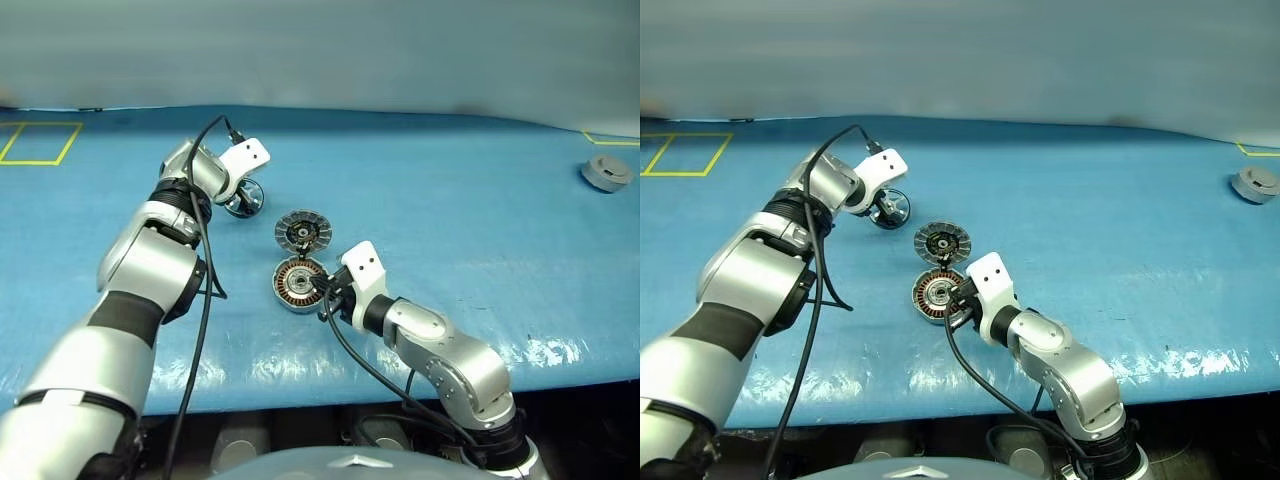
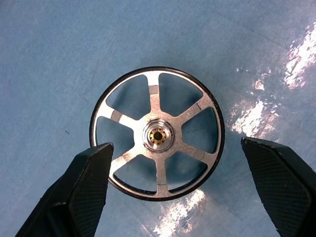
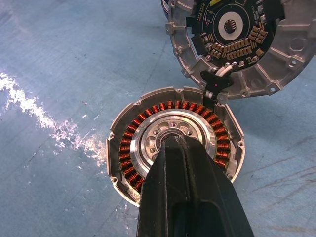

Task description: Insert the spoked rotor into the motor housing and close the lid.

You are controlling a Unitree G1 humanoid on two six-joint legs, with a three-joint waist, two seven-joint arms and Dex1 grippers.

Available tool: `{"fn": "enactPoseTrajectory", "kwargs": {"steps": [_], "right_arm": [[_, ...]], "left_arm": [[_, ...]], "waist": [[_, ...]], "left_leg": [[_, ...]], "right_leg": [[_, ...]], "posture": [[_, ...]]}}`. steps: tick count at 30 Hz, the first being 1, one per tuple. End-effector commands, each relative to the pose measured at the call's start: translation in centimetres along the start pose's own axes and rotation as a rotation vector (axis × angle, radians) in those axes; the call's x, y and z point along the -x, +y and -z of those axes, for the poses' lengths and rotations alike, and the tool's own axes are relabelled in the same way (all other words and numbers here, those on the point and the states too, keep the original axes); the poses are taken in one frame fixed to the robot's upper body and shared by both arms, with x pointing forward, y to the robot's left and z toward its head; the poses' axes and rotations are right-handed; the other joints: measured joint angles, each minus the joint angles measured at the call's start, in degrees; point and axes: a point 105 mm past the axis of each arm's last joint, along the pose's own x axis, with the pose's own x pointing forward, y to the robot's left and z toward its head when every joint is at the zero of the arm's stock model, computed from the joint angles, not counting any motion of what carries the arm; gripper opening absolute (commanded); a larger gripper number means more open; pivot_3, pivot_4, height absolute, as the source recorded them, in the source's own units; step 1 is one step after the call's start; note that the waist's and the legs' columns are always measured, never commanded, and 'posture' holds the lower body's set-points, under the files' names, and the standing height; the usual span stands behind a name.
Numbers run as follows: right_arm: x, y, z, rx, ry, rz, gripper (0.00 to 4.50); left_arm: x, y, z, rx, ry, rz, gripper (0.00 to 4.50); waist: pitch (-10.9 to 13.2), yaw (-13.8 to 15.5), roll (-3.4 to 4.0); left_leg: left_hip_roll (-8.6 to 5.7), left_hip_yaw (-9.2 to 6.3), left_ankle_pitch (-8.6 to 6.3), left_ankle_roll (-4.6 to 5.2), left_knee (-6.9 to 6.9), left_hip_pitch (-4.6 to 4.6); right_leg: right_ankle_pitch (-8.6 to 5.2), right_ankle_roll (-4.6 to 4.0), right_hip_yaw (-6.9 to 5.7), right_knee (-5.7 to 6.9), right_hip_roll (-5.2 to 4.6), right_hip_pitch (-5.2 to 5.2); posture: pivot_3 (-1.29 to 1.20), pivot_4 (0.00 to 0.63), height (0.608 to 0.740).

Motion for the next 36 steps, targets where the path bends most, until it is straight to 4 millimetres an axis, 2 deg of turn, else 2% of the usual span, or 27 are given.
{"fn": "enactPoseTrajectory", "kwargs": {"steps": [1, 17, 20, 36], "right_arm": [[0.32, 0.22, -0.98, 0.014, -0.050, 0.002, 0.03], [0.49, 0.11, -0.90, -0.003, -0.062, 0.030, 0.03], [0.52, 0.09, -0.91, -0.006, -0.065, 0.034, 0.00], [0.60, 0.06, -0.81, -0.011, -0.066, 0.047, 0.00]], "left_arm": [[0.58, 0.58, -1.00, 0.004, -0.031, -0.031, 4.50], [-0.03, 0.22, -1.01, 0.055, -0.045, -0.046, 4.50], [-0.10, 0.17, -1.09, 0.050, -0.044, -0.051, 3.92], [0.03, 0.81, -0.65, 0.066, -0.033, -0.088, 3.92]], "waist": [[0.00, -0.03, 0.00], [0.00, 0.03, 0.00], [0.00, 0.03, 0.00], [0.00, 0.02, 0.00]], "left_leg": [[0.00, 0.00, 0.00, 0.00, 0.00, 0.00], [-0.01, -0.01, 0.00, 0.00, 0.13, 0.01], [-0.01, -0.01, 0.00, 0.00, 0.14, 0.02], [-0.02, -0.01, 0.00, 0.00, 0.19, 0.04]], "right_leg": [[0.00, 0.00, 0.00, 0.01, 0.00, 0.00], [0.00, 0.00, 0.00, 0.16, 0.00, 0.00], [0.00, 0.00, 0.01, 0.19, 0.00, 0.00], [0.00, 0.00, 0.02, 0.28, 0.00, 0.00]], "posture": [[0.00, 0.150, 0.740], [0.00, 0.150, 0.740], [0.00, 0.150, 0.740], [0.00, 0.150, 0.740]]}}
